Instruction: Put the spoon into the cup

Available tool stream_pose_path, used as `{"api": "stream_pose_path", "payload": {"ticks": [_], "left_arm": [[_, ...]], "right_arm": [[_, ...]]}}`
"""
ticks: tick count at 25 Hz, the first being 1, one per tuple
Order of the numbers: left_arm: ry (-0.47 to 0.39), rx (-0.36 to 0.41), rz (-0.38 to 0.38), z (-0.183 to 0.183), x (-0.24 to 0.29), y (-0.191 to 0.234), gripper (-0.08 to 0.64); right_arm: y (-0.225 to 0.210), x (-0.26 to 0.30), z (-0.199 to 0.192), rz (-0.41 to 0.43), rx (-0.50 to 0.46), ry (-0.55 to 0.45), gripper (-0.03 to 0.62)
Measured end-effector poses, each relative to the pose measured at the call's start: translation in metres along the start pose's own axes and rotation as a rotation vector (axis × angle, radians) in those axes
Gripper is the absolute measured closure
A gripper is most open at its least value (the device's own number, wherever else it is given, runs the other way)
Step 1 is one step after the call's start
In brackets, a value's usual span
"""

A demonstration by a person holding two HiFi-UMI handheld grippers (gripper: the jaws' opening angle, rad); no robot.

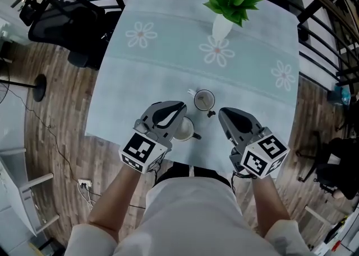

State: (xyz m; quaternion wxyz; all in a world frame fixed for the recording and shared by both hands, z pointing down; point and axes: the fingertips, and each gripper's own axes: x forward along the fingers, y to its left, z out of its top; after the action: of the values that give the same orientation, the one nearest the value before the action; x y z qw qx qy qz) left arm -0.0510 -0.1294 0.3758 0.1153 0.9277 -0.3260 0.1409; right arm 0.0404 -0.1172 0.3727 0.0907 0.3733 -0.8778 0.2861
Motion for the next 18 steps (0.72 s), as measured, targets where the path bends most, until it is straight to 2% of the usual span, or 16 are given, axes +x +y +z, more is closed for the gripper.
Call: {"api": "stream_pose_path", "payload": {"ticks": [18], "left_arm": [[-0.048, 0.032, -0.020, 0.037, -0.031, -0.006, 0.538]], "right_arm": [[0.031, -0.002, 0.015, 0.000, -0.072, -0.014, 0.569]]}}
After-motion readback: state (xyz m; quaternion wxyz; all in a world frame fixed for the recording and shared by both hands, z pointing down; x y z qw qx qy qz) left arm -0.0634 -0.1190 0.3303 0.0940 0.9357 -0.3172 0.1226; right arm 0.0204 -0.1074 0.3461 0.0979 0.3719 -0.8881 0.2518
